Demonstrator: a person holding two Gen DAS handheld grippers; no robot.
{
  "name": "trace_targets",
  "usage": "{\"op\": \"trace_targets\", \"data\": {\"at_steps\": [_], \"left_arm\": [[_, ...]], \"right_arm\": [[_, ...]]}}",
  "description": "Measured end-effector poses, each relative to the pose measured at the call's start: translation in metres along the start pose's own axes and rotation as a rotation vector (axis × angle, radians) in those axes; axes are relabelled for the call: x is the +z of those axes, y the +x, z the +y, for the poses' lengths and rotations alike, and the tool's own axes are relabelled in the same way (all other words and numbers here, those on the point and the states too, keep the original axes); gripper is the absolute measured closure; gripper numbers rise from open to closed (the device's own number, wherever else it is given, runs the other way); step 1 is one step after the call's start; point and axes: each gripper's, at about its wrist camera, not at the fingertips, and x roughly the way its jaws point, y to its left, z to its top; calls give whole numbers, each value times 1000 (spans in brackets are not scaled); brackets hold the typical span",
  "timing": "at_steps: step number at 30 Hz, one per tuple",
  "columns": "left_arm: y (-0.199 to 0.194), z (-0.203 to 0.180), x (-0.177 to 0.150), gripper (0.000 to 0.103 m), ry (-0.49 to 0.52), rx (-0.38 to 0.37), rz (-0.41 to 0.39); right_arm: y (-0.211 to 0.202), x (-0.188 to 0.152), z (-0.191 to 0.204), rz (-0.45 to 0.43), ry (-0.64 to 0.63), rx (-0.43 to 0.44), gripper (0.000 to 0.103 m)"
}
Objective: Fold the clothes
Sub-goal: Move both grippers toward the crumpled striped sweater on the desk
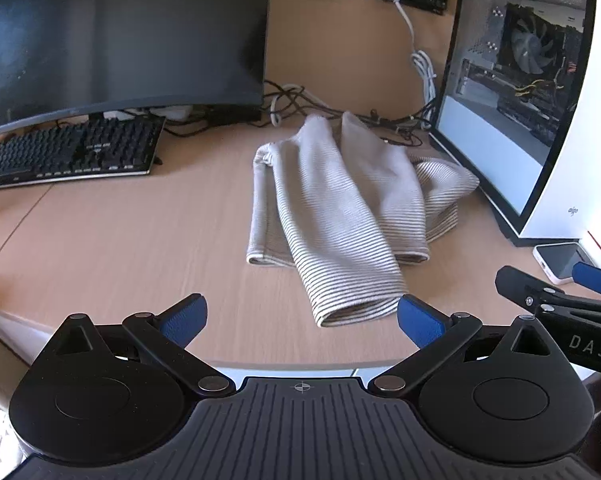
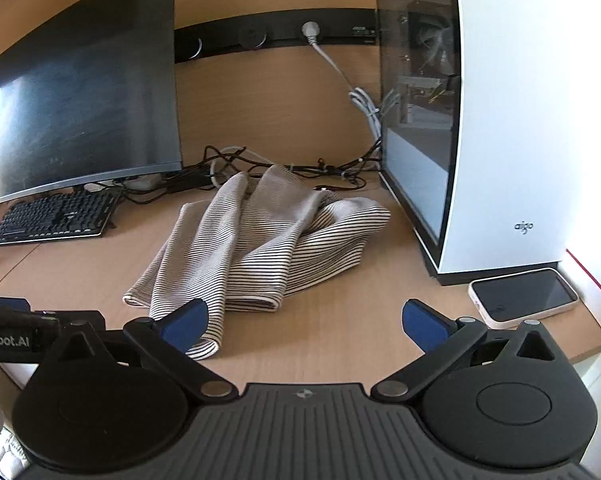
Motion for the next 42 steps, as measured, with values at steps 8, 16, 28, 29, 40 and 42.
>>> {"op": "trace_targets", "data": {"at_steps": [8,16,28,29,40,42], "left_arm": [[3,4,-7,0,-26,-11,67],[1,1,-8,0,-21,-11,69],[5,3,-7,0,-29,-23,91],[5,3,-7,0,-30,-23,93],[8,-1,-8,0,-33,-32,102],[10,-2,-8,0,-32,-35,107]], "right_arm": [[-9,-8,11,-35,-37,-8,0],[2,-2,4,26,-11,30,0],[6,-3,3,37,-6,38,0],[6,-4,3,41,-6,41,0],[10,-4,1,56,4,43,0],[11,-4,0,58,7,41,0]]}}
